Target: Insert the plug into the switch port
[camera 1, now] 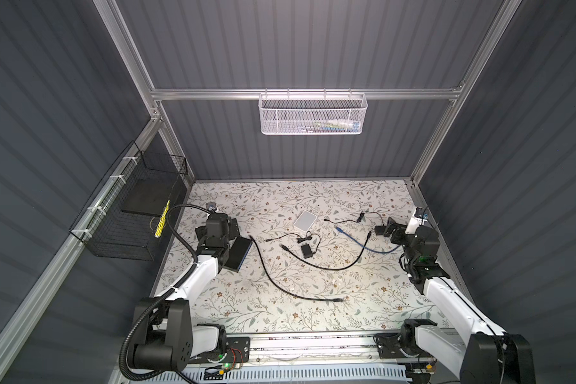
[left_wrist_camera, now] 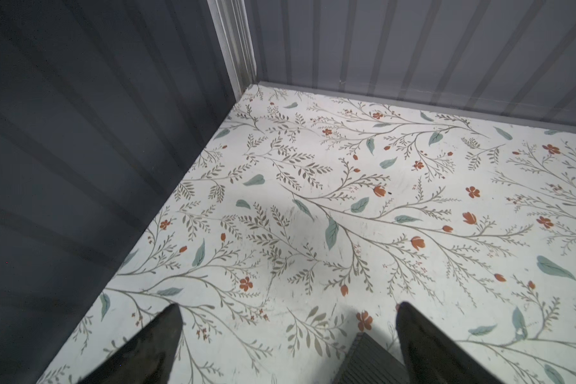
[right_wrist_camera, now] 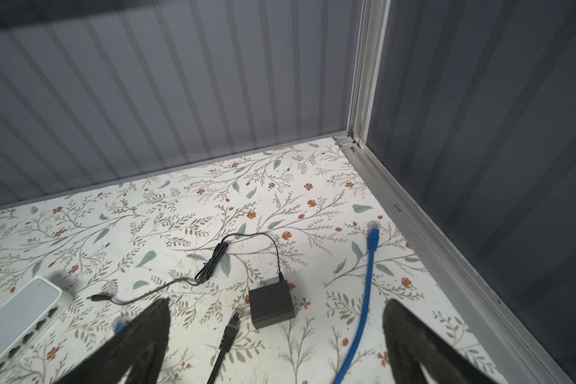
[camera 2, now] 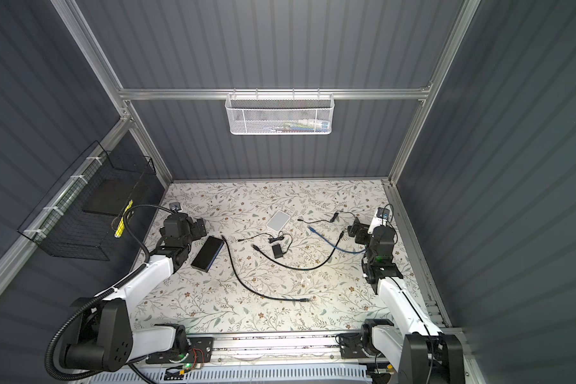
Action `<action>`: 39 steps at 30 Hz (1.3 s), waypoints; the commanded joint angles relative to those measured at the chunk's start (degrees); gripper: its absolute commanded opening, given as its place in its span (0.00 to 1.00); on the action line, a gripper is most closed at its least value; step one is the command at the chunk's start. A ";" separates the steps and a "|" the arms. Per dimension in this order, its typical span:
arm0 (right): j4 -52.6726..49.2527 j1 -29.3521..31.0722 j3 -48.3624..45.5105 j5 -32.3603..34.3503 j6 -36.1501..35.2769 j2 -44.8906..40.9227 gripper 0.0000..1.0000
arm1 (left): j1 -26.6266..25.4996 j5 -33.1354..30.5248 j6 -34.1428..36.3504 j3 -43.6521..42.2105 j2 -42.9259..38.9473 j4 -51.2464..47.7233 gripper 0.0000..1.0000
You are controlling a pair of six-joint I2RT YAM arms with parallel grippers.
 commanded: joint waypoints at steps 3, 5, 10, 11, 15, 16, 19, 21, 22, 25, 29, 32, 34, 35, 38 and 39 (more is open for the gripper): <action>-21.69 3.68 8.28 -6.12 4.73 -1.22 0.99 | -0.36 5.71 -8.23 5.36 0.16 -21.88 1.00; -27.52 7.10 11.32 -5.63 5.26 -0.88 0.99 | -0.44 7.10 -9.34 6.21 -0.54 -25.43 1.00; -37.05 18.36 17.06 -3.28 6.30 1.09 0.99 | -0.44 10.64 -11.38 7.06 -3.12 -32.74 1.00; -38.65 19.99 18.19 -3.43 6.93 1.67 0.99 | -0.44 11.26 -11.58 7.23 -3.21 -34.23 1.00; -42.97 26.04 21.47 -6.07 10.62 4.04 0.99 | -0.97 13.46 -13.92 7.45 -2.35 -36.87 1.00; -42.85 27.62 21.58 -5.96 11.60 4.39 0.99 | -1.06 13.78 -14.26 7.33 -1.98 -37.27 1.00; -41.90 31.99 21.74 -5.96 14.07 5.73 0.99 | -1.28 15.02 -14.87 7.59 -0.61 -38.45 1.00; -42.76 34.93 22.93 -6.14 15.16 8.02 0.99 | -1.52 15.73 -15.26 7.90 0.43 -39.36 1.00; -43.43 36.47 23.61 -5.58 15.69 9.02 0.99 | -1.77 15.66 -15.44 8.24 0.88 -39.93 1.00; -45.44 41.36 26.34 -4.13 16.57 12.21 0.99 | -2.35 16.56 -15.83 8.24 1.80 -39.90 1.00; -45.81 46.21 28.60 -2.96 17.12 15.66 0.99 | -3.24 16.63 -16.34 8.18 3.13 -39.53 1.00; -45.04 48.47 29.78 -3.65 17.94 18.33 0.99 | -3.95 16.30 -16.35 8.02 3.63 -39.34 1.00; -45.08 49.92 31.09 -3.85 17.88 20.07 0.99 | -4.05 16.20 -15.96 8.06 3.84 -39.48 1.00; -45.15 50.63 31.79 -3.72 17.77 21.00 0.99 | -4.09 15.91 -15.67 8.15 4.00 -39.61 1.00; -45.73 51.71 33.96 -4.03 17.31 23.98 0.99 | -4.05 15.73 -14.28 8.23 4.83 -39.26 1.00; -45.90 51.90 34.60 -4.06 17.18 24.87 0.99 | -4.14 15.79 -14.01 8.36 5.19 -39.34 1.00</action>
